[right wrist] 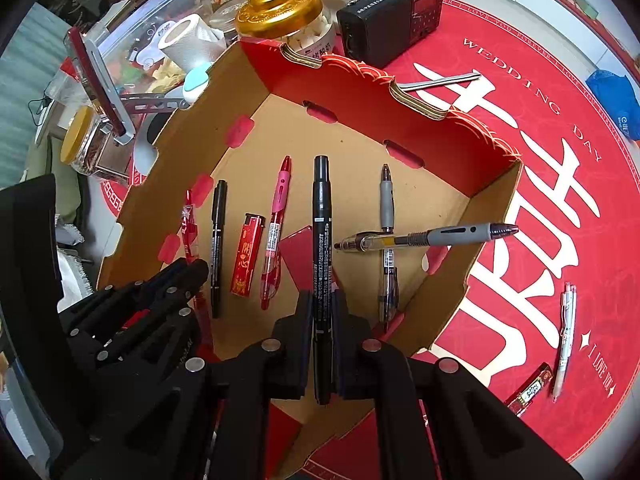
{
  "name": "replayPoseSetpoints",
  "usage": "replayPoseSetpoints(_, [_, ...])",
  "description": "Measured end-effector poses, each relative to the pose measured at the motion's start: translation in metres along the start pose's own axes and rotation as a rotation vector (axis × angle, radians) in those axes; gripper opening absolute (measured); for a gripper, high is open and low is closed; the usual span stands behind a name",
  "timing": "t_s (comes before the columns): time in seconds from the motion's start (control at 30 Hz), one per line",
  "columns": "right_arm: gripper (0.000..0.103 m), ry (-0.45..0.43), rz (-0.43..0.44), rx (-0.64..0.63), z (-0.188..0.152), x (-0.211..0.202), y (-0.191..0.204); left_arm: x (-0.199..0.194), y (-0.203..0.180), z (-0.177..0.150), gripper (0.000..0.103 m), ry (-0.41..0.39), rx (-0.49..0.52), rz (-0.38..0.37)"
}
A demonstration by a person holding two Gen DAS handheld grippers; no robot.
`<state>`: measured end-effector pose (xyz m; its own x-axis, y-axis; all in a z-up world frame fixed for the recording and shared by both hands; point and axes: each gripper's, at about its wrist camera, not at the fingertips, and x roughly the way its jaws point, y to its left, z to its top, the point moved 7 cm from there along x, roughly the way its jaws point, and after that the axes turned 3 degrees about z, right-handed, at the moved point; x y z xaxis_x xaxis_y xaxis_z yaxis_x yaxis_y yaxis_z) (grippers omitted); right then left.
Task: Organize rigid objects
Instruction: 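Carry the black marker and red pen over the cardboard box with both tools, then open both tools to drop the marker and red pen into the box, then move both tools back over the mat toward the remaining items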
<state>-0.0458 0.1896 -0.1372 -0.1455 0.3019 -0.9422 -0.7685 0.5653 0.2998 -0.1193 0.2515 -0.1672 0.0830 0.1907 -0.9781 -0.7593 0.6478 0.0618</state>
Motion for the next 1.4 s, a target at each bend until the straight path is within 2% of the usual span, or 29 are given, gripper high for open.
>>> replayPoseSetpoints(0.2, [0.010, 0.028, -0.012, -0.016, 0.003, 0.011, -0.002, 0.010, -0.003, 0.003, 0.011, 0.017, 0.013, -0.015])
replayPoseSetpoints(0.23, [0.010, 0.035, -0.013, -0.020, 0.003, 0.014, -0.002, 0.013, -0.004, 0.003, 0.016, 0.020, 0.023, -0.017])
replayPoseSetpoints(0.27, [0.010, 0.035, -0.011, -0.020, 0.003, 0.014, -0.003, 0.016, -0.006, 0.003, 0.023, 0.024, 0.039, -0.011])
replayPoseSetpoints(0.33, [0.011, 0.042, -0.001, -0.024, 0.004, 0.017, -0.003, 0.021, -0.008, 0.003, 0.080, 0.018, 0.060, -0.011])
replayPoseSetpoints(0.37, [0.012, 0.047, -0.004, -0.027, 0.004, 0.017, -0.004, 0.021, -0.006, 0.004, 0.084, 0.007, 0.053, -0.006])
replayPoseSetpoints(0.4, [0.023, 0.044, -0.015, -0.032, 0.005, 0.015, -0.005, 0.023, -0.002, 0.005, 0.087, -0.002, 0.037, 0.006])
replayPoseSetpoints(0.43, [0.042, 0.036, -0.026, -0.034, 0.006, 0.013, -0.006, 0.024, 0.002, 0.005, 0.092, -0.002, 0.020, 0.007])
replayPoseSetpoints(0.47, [0.054, 0.022, -0.046, -0.034, 0.007, 0.009, -0.008, 0.025, 0.009, 0.007, 0.097, -0.013, -0.008, 0.030])
replayPoseSetpoints(0.5, [0.081, 0.001, -0.070, -0.029, 0.010, 0.003, -0.013, 0.026, 0.018, 0.007, 0.103, -0.014, -0.047, 0.030])
replayPoseSetpoints(0.53, [0.093, -0.033, -0.038, -0.027, 0.012, -0.005, -0.013, 0.026, 0.023, 0.008, 0.103, -0.026, -0.065, 0.035])
replayPoseSetpoints(0.6, [0.093, -0.052, -0.006, -0.019, 0.012, -0.017, -0.014, 0.020, 0.028, 0.010, 0.103, -0.040, -0.066, 0.037])
replayPoseSetpoints(0.67, [0.093, -0.075, -0.017, -0.024, 0.009, -0.029, -0.019, 0.012, 0.025, 0.011, 0.103, -0.059, -0.038, 0.046])
replayPoseSetpoints(0.77, [0.093, -0.120, -0.080, 0.014, -0.008, -0.049, -0.045, -0.008, 0.002, 0.008, 0.103, -0.080, 0.033, 0.007])
replayPoseSetpoints(0.83, [0.093, -0.133, -0.124, 0.092, -0.026, -0.060, -0.073, -0.022, -0.018, 0.002, 0.103, -0.098, 0.091, -0.020])
replayPoseSetpoints(1.0, [0.093, -0.119, -0.262, 0.403, -0.104, -0.081, -0.176, -0.066, -0.111, -0.036, 0.103, -0.163, 0.291, -0.132])
replayPoseSetpoints(1.07, [0.093, -0.080, -0.278, 0.519, -0.137, -0.082, -0.212, -0.073, -0.146, -0.055, 0.103, -0.167, 0.383, -0.166])
replayPoseSetpoints(1.13, [0.093, -0.038, -0.283, 0.619, -0.170, -0.082, -0.242, -0.069, -0.187, -0.085, 0.103, -0.133, 0.494, -0.208])
replayPoseSetpoints(1.27, [0.093, 0.008, -0.289, 0.700, -0.217, -0.084, -0.278, -0.032, -0.257, -0.145, 0.103, -0.044, 0.664, -0.203])
replayPoseSetpoints(1.4, [0.093, 0.025, -0.232, 0.729, -0.243, -0.084, -0.293, -0.001, -0.303, -0.183, 0.103, -0.040, 0.785, -0.147])
